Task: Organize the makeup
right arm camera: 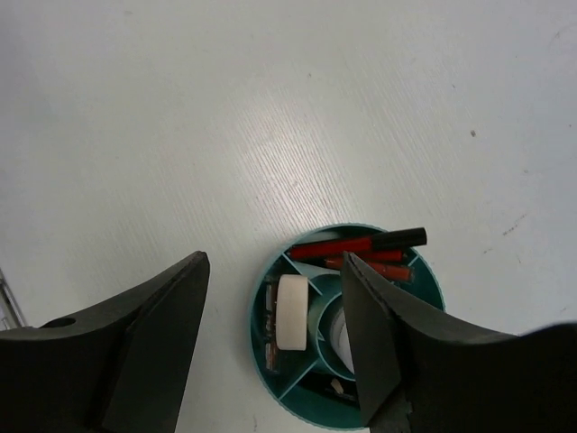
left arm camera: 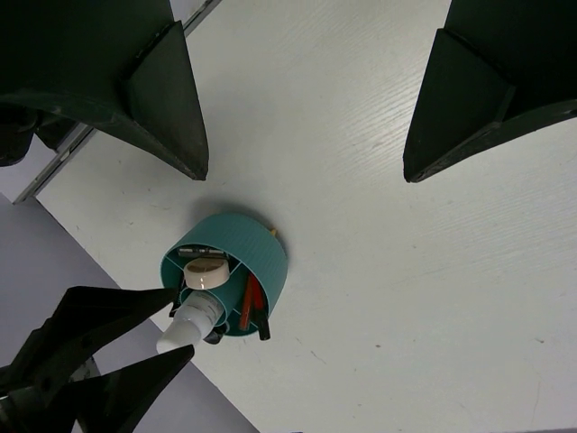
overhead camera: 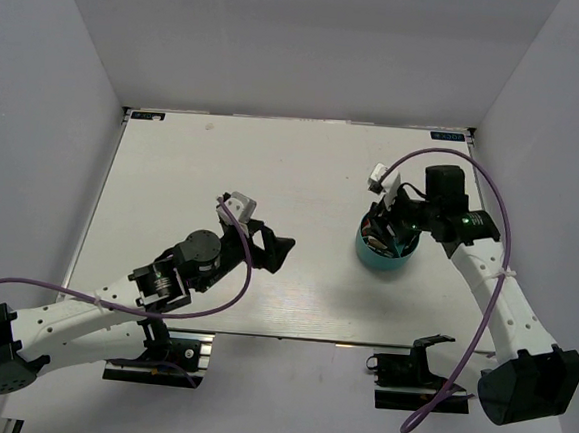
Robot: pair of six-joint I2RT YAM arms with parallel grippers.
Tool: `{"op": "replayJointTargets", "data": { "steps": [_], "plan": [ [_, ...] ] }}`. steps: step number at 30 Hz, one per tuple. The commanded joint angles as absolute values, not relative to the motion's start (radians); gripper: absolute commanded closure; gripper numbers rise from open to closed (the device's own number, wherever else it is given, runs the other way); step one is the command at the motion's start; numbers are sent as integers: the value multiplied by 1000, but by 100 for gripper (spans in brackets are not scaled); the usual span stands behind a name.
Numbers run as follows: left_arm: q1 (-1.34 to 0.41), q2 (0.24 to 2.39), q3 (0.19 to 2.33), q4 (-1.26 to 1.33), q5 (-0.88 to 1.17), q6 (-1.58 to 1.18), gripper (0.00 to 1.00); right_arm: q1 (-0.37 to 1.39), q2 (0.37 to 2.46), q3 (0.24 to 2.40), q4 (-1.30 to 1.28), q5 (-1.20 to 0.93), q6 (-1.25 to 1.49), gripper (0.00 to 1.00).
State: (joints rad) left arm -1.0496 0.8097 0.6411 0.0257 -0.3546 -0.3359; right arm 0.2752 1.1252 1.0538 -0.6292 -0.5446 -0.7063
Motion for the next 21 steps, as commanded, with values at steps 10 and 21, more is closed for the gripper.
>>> {"op": "replayJointTargets", "data": {
  "steps": [10, 21],
  "plan": [
    [-1054, 687, 706, -229, -500, -581, 2, 278, 1163, 1244, -460, -511, -187, 11],
    [-1045, 710, 756, -328, -454, -673, 2, 275, 1186, 1373, -485, -417, -77, 11]
  ]
}}
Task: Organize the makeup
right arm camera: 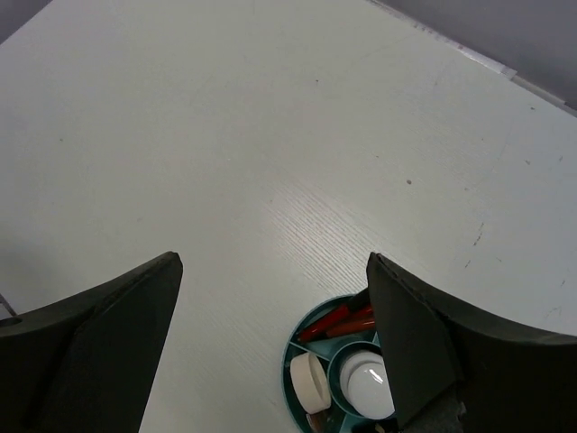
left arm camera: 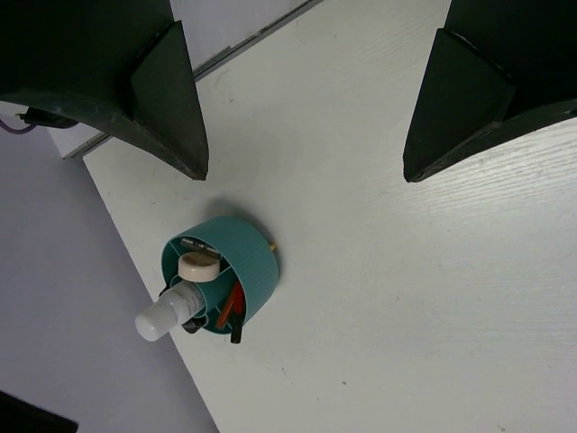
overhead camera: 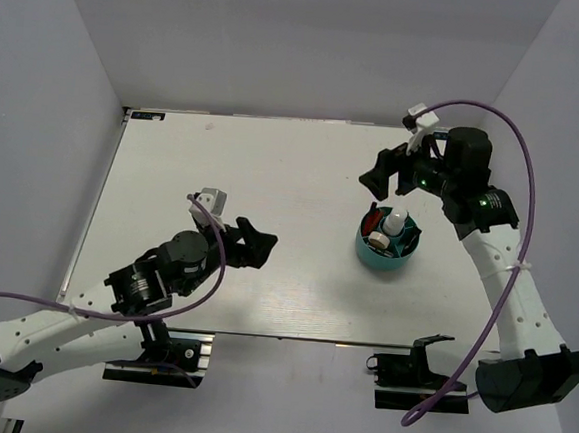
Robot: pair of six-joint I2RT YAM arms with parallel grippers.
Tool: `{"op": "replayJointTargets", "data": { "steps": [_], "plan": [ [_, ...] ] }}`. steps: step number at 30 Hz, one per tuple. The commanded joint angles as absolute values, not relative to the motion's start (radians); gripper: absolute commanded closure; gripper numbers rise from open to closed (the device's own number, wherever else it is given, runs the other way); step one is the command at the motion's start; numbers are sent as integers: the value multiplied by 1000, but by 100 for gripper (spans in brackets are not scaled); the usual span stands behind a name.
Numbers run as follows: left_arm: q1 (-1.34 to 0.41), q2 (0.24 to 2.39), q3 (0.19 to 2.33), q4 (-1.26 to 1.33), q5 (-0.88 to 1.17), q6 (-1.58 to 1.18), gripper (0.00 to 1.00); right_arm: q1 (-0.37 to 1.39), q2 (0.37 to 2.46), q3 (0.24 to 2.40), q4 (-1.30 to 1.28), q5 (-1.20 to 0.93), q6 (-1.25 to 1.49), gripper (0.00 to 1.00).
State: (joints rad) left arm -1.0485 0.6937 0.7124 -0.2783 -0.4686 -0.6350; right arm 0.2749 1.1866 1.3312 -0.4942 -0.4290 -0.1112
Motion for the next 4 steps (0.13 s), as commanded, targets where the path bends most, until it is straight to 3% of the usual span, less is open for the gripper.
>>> {"op": "replayJointTargets", "data": {
  "steps": [1, 4],
  "plan": [
    [-1045, 712, 758, -330, -454, -676, 2, 272, 1175, 1359, -474, -414, -77, 11],
    [-1045, 712, 755, -325, -443, -683, 2, 268, 1137, 1309, -440, -391, -86, 11]
  ]
}}
